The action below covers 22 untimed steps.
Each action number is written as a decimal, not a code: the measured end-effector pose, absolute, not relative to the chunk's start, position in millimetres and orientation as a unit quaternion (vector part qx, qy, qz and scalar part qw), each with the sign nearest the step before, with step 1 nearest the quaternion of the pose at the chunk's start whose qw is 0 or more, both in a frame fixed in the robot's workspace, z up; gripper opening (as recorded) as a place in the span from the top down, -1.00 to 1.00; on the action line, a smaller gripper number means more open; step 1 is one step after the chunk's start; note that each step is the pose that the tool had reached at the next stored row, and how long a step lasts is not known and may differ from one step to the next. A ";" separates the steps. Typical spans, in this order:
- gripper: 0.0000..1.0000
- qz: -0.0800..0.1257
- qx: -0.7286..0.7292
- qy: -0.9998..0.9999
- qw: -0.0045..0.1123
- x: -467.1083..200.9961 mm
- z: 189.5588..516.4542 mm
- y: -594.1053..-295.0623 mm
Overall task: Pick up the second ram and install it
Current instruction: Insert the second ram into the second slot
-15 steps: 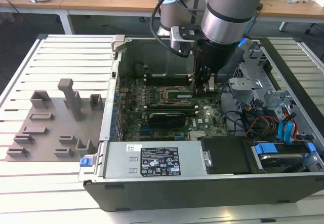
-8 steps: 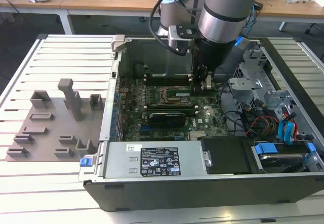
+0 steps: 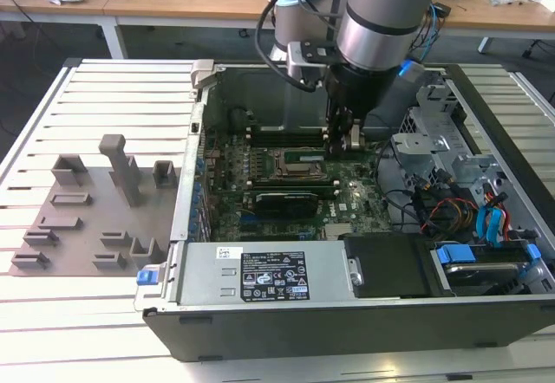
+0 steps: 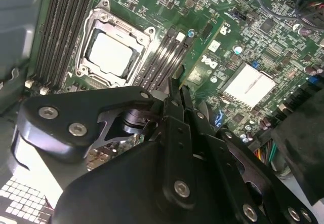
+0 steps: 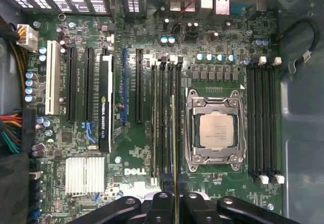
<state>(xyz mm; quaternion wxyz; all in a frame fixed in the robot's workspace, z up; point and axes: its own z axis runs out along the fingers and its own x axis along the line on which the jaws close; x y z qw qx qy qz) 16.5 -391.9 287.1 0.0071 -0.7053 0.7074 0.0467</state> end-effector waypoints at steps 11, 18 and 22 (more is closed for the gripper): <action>0.73 0.046 -0.692 0.720 0.008 -2.6 278.4 -387.0; 0.73 0.046 -0.692 0.720 0.008 -4.6 273.6 -386.8; 0.73 0.046 -0.692 0.720 0.008 -5.1 270.7 -386.4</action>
